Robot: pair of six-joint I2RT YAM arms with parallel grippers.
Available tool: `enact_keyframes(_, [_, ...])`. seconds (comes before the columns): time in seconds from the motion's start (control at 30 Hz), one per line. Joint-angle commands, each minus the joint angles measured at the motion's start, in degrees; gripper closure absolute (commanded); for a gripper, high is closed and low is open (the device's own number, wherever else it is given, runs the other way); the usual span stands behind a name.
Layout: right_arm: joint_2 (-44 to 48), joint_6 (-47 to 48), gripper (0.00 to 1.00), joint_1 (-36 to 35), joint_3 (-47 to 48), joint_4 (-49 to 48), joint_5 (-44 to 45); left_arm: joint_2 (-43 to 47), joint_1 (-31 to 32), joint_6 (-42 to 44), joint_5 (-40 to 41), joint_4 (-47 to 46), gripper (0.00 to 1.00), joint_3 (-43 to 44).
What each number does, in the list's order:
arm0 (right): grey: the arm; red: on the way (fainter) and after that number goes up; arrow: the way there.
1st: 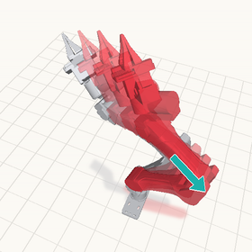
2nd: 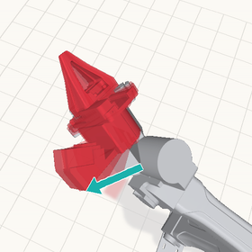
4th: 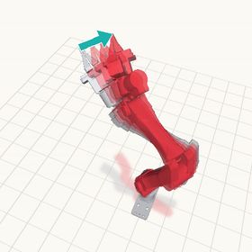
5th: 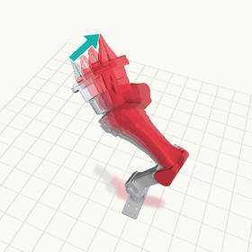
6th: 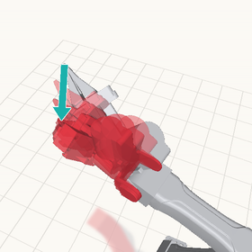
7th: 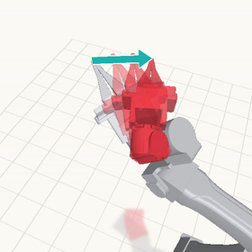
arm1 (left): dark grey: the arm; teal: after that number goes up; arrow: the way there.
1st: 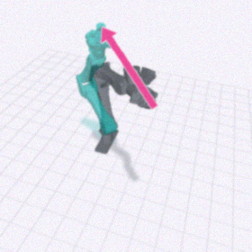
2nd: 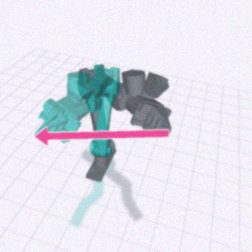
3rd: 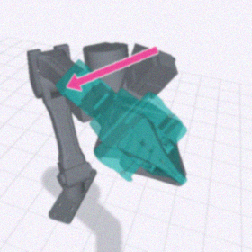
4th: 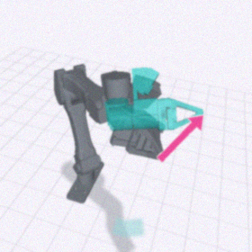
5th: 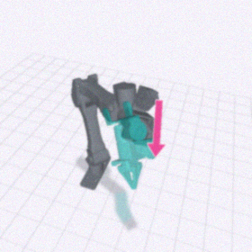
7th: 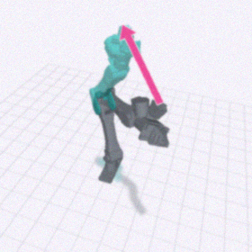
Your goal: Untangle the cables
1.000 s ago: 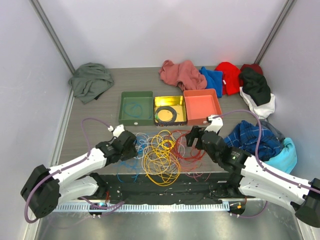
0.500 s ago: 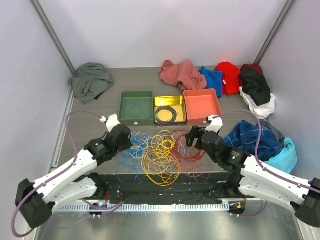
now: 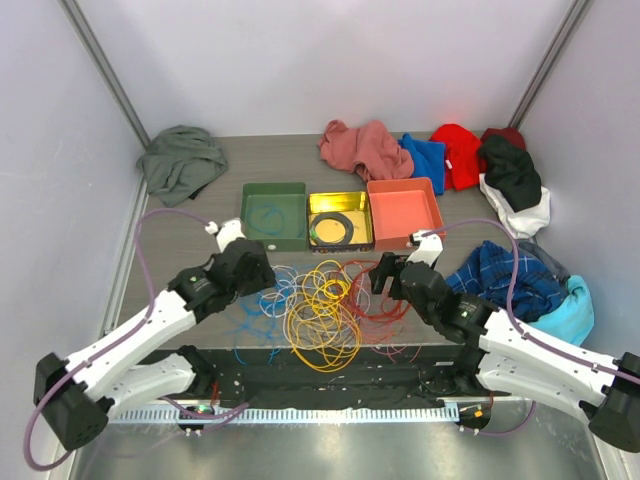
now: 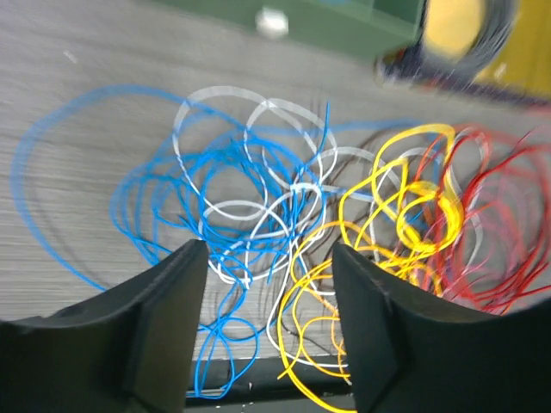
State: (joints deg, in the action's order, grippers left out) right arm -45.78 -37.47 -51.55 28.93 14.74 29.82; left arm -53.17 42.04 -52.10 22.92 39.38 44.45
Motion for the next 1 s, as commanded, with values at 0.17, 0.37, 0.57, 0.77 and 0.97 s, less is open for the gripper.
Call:
enact_keyframes(0.17, [2.1,-0.6,0.17,-0.1,0.6,-1.0,0.8,-2.6,0.2,-4.1,-9.1,-6.6,0.41,-7.6])
enact_keyframes(0.37, [0.7,-0.7,0.17,0.0,0.4,-1.8,0.6,-4.0,0.2,-5.6,-11.1,-8.7,0.52,-9.9])
enact_keyframes(0.57, [-0.2,-0.3,0.17,0.0,0.6,-2.3,0.3,-6.2,0.2,-5.8,-11.3,-10.6,0.53,-11.7])
enact_keyframes(0.77, [-0.2,0.2,0.17,-0.1,0.5,-2.2,0.8,-8.1,0.2,-5.9,-11.1,-12.3,0.54,-12.5])
enact_keyframes(0.97, [-1.2,0.4,0.17,0.0,0.7,-2.3,0.9,-9.5,0.2,-5.8,-7.2,-13.7,0.55,-13.0])
